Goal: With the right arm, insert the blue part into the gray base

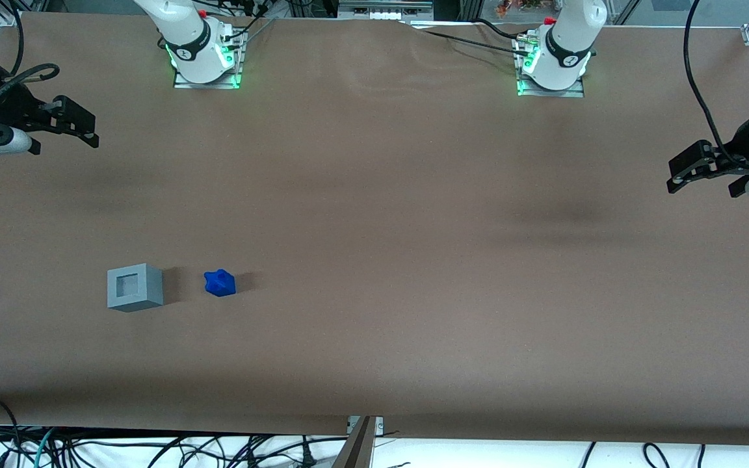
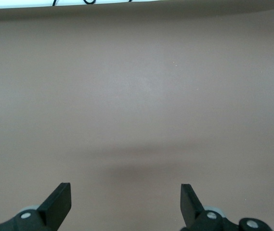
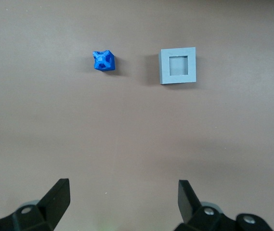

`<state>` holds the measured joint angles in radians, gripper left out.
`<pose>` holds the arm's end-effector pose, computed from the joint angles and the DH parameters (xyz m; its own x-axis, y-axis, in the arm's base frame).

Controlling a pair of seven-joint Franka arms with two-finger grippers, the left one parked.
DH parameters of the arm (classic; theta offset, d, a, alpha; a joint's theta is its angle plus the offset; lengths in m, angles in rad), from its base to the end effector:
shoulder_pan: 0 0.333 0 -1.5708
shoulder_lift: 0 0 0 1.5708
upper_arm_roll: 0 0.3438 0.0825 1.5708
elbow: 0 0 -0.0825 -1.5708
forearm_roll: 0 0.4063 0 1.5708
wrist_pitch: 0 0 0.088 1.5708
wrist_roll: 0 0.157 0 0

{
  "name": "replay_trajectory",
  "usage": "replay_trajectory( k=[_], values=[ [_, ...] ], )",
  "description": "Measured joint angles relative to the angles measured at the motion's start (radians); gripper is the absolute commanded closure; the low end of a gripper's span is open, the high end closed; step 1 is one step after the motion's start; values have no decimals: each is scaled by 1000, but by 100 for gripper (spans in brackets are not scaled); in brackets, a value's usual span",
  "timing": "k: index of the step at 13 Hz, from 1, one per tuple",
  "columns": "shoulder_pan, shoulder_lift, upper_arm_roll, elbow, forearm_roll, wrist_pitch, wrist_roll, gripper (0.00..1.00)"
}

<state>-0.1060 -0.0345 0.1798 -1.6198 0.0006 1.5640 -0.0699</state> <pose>0.5612 0.0432 0.5969 0.9895 0.1430 -0.0222 0.1431 -0.9897 0.0040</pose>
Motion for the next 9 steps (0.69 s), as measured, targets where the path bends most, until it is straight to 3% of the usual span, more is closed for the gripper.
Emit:
replay_trajectory(
  k=[9],
  values=[
    [8,-4,30,0,-53,-1,0,1]
  ],
)
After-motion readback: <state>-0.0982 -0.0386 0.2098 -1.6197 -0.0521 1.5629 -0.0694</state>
